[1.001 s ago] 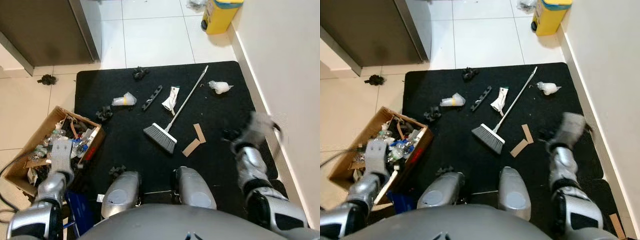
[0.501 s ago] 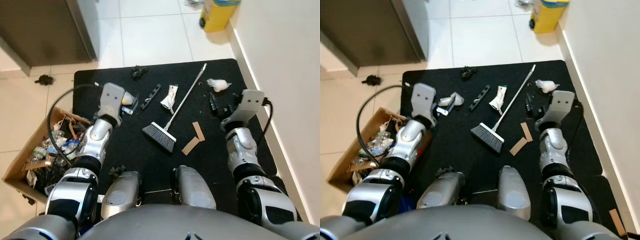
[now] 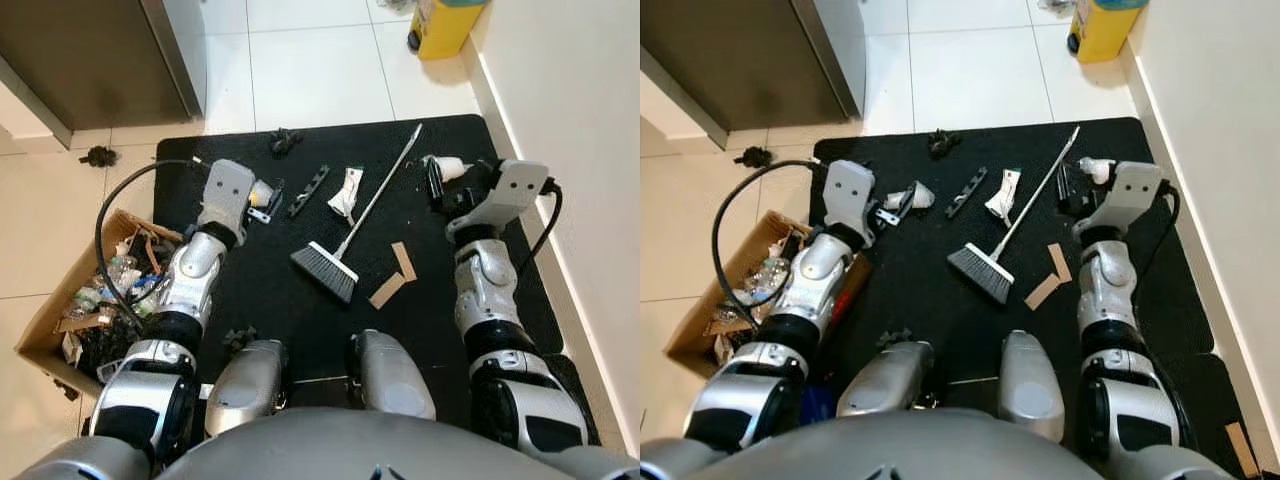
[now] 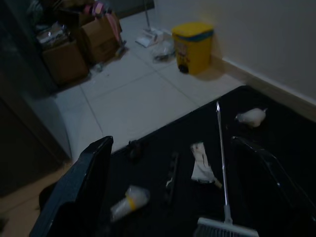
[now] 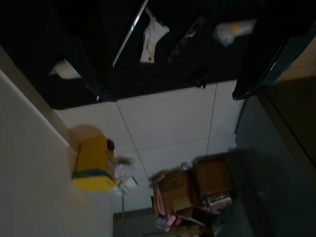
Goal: Sweep floor
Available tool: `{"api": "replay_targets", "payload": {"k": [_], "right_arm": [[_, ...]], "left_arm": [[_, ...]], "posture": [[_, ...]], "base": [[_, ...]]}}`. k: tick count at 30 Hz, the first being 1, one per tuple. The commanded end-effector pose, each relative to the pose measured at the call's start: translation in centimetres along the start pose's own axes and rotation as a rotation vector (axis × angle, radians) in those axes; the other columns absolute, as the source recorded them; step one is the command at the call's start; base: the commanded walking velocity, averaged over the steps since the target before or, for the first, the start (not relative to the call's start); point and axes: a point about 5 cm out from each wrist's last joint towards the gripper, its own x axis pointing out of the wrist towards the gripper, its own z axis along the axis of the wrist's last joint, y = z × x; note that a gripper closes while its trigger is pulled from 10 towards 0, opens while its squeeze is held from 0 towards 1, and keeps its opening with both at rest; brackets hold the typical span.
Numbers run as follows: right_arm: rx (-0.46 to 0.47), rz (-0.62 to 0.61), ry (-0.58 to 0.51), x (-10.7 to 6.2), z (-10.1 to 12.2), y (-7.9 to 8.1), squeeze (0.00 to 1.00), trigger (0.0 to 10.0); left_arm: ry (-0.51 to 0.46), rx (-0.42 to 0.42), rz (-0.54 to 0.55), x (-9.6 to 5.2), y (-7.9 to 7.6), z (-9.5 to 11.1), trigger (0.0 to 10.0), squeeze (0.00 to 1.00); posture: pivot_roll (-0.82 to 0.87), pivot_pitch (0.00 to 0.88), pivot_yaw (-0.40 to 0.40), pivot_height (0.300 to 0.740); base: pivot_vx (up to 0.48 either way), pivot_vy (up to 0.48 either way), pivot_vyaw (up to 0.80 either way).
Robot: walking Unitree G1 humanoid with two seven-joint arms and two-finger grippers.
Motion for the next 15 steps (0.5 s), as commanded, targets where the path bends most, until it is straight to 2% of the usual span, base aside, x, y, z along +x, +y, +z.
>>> {"api": "replay_targets", "payload": {"k": [1, 2, 4, 5, 6, 8, 10, 12, 15], "right_arm": [[0.012, -0.008, 0.027, -0.5, -0.5, -0.2, 0.00, 10.0], [0.019, -0.026, 0.033, -0.8, -0.7, -0.5, 0.00, 10.0], [0.058, -0.042, -0.007, -0.7, 0.1, -0.4, 0.00, 10.0], [0.058, -0.042, -0.007, -0.7, 0.1, -0.4, 0.00, 10.0], [0.088, -0.041, -0.055, 0.0, 1.2, 0.3, 0.00, 10.0], [0.095, -0.042, -0.070, 0.3, 1.6, 0.6, 0.00, 10.0], [0.087, -0.022, -0.114, 1.0, 2.7, 1.7, 0.00, 10.0], [0.114, 0.044, -0.171, 1.9, 4.3, 3.7, 0.00, 10.0], [0.147, 0.082, -0.199, 2.1, 5.2, 4.9, 0.00, 10.0]], "left_arm": [[0.048, 0.013, 0.023, -0.9, 0.8, -0.9, 10.0, 0.00], [0.058, 0.004, 0.035, -1.2, 1.0, -1.1, 10.0, 0.00], [0.029, -0.082, 0.075, -0.8, 1.3, -0.2, 10.0, 0.00], [0.029, -0.082, 0.075, -0.8, 1.3, -0.2, 10.0, 0.00], [-0.017, -0.110, 0.089, 0.0, 1.3, 1.1, 10.0, 0.00], [-0.035, -0.108, 0.090, 0.3, 1.3, 1.7, 10.0, 0.00], [-0.081, -0.111, 0.078, 1.2, 0.9, 3.1, 10.0, 0.00], [-0.137, -0.091, 0.034, 2.0, 0.0, 5.0, 10.0, 0.00], [-0.169, -0.063, 0.021, 2.3, -0.5, 6.2, 10.0, 0.00]], "posture": [[0.05, 0.000, -0.023, 0.740], [0.05, 0.000, -0.023, 0.740], [0.06, 0.000, -0.022, 0.740], [0.06, 0.000, -0.022, 0.740], [0.06, 0.000, -0.019, 0.740], [0.06, 0.000, -0.019, 0.740], [0.06, 0.000, -0.017, 0.740], [0.05, 0.000, -0.010, 0.740], [0.05, 0.000, -0.009, 0.740]], "base": [[0.000, 0.000, 0.00], [0.000, 0.000, 0.00], [0.000, 0.000, 0.00], [0.000, 0.000, 0.00], [0.000, 0.000, 0.00], [0.000, 0.000, 0.00], [0.000, 0.000, 0.00], [0.000, 0.000, 0.00], [0.000, 0.000, 0.00]]}}
